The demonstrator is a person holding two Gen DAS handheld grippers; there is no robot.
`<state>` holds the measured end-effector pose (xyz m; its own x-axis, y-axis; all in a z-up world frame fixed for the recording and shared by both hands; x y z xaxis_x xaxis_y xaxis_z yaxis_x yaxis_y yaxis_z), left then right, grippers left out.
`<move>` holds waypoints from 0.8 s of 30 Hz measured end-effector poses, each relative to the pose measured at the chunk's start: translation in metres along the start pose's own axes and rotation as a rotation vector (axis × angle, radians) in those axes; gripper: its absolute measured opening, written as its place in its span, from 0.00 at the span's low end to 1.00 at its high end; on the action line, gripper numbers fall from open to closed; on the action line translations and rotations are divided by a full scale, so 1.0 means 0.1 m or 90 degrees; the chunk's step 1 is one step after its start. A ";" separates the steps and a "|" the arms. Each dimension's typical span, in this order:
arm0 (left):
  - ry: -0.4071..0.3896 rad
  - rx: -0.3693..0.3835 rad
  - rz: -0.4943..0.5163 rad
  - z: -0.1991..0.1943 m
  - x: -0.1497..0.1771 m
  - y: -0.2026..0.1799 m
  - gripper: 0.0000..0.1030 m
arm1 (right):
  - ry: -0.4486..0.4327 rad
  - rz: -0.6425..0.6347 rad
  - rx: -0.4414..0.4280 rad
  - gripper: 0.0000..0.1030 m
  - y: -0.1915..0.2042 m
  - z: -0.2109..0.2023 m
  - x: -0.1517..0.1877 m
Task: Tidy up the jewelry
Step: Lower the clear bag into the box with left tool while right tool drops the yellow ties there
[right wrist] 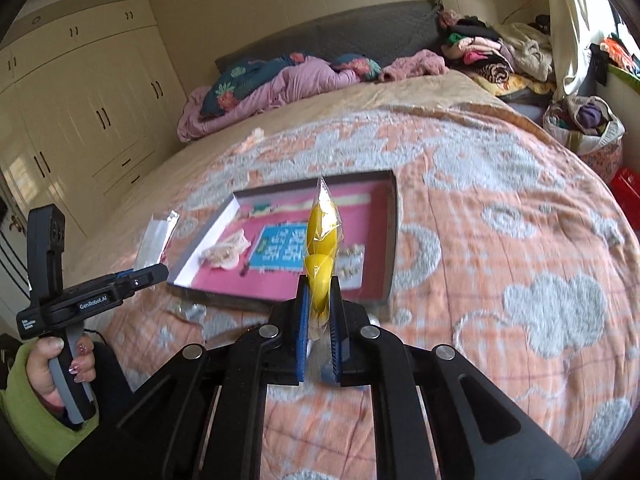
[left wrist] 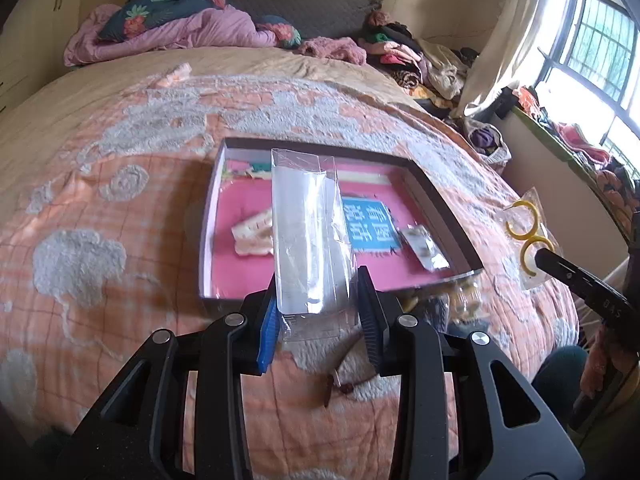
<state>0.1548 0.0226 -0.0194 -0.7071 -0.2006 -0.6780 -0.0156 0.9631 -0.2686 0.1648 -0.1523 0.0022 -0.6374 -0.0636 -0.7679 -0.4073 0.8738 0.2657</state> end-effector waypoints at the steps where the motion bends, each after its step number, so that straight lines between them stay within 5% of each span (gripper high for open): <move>1: -0.002 0.001 -0.001 0.00 -0.03 0.00 0.26 | -0.003 -0.002 0.000 0.08 0.01 0.01 -0.03; 24: -0.009 0.027 -0.007 0.38 -0.44 -0.15 0.26 | -0.032 -0.002 0.016 0.08 -0.02 0.31 -0.55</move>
<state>0.2128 0.0101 -0.0114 -0.6966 -0.2140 -0.6848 0.0070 0.9524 -0.3048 0.2207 -0.1353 0.0255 -0.6017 -0.0429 -0.7976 -0.3928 0.8853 0.2487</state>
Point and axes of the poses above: each gripper's, at about its wrist camera, not at the fingertips, and z roughly the way its jaws point, y to its left, x to its underside, the point moved 4 cm from there along z, roughly the way its jaws point, and after that the axes turned 3 degrees about -z, right-handed, at the moved point
